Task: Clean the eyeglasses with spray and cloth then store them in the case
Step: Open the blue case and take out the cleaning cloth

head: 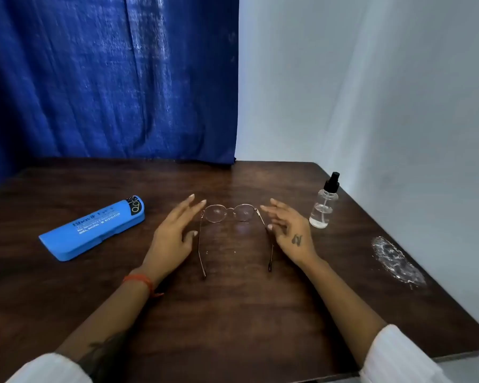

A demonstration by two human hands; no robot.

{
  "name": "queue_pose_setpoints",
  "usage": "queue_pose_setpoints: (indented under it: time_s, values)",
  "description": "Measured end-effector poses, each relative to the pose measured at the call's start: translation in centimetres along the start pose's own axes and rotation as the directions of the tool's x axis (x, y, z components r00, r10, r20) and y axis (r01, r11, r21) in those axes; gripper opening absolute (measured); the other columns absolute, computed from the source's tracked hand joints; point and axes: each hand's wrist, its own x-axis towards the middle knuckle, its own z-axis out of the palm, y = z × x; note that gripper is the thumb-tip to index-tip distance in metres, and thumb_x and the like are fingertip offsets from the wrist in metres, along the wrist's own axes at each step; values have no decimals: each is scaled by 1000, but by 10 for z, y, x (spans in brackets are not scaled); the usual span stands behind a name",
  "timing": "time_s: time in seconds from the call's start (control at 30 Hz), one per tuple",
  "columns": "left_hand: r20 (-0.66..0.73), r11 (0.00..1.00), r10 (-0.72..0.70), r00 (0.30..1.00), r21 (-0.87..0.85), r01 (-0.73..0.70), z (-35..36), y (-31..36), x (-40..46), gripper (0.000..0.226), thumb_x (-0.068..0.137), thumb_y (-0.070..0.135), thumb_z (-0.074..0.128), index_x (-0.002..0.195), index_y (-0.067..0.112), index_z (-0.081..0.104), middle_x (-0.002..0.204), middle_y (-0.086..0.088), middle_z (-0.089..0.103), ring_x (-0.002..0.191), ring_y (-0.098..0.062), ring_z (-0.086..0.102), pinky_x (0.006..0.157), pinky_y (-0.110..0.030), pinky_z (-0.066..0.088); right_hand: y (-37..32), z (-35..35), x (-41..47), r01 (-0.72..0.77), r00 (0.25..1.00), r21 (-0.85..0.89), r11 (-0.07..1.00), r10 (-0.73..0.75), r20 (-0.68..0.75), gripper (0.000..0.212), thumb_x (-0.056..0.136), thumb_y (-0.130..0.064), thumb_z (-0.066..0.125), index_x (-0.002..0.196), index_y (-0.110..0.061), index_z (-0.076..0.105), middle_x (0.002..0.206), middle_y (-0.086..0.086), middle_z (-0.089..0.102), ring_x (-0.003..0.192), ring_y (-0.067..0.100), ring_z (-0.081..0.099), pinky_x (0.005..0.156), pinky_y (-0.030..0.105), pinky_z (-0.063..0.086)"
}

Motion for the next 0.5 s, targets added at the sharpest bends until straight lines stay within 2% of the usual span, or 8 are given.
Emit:
queue_pose_setpoints:
  time_s: [0.07,0.17,0.23,0.3,0.37,0.43,0.5]
  values:
    - [-3,996,63,998,59,-62,3,1,3,64,76,-7,65,129,25,53,143,1,43,127,-9,42,107,-21,31,0,1,1,53,999,-81,995,-52,4,53,73,14,66,114,-20,67,130,5,57,115,11,57,92,13,46]
    - [-9,990,109,994,92,-107,10,-4,3,39,75,-9,66,106,14,70,124,-6,62,111,-11,57,97,-5,33,2,5,2,108,994,-133,985,-111,-12,40,74,8,70,105,-16,72,122,6,63,109,7,59,96,14,44]
    - [-11,988,113,994,105,-112,11,-6,3,29,76,-7,65,96,12,73,114,-6,67,104,-16,63,95,-6,36,4,6,4,134,989,-158,978,-141,-36,31,75,7,71,98,-13,74,114,7,68,103,6,61,95,10,42]
    - [-29,986,128,991,107,-125,11,-5,5,22,77,0,62,91,11,74,107,-6,70,100,-18,65,93,-14,41,5,7,3,141,988,-179,974,-150,-38,29,75,10,69,94,-11,75,106,8,71,99,13,65,95,9,42]
    - [-58,989,128,990,78,-124,9,0,6,23,77,4,57,91,11,74,103,-6,72,99,-14,65,91,-17,44,0,6,1,141,987,-135,981,-150,-55,27,76,10,68,94,-9,75,100,8,72,97,17,68,93,19,48]
    - [-94,992,124,988,38,-121,7,4,4,25,77,0,59,93,11,74,99,-6,73,96,-8,62,90,-16,45,-7,2,-1,121,988,-54,991,-126,-91,24,77,7,69,95,-7,74,97,6,73,95,16,68,88,29,53]
    - [-121,994,113,986,11,-113,5,9,1,28,76,-6,64,96,11,73,96,-3,73,93,-7,62,85,-16,48,-16,-3,-5,61,991,8,998,-59,-123,24,77,7,69,94,-9,75,95,-1,72,90,8,68,84,25,53]
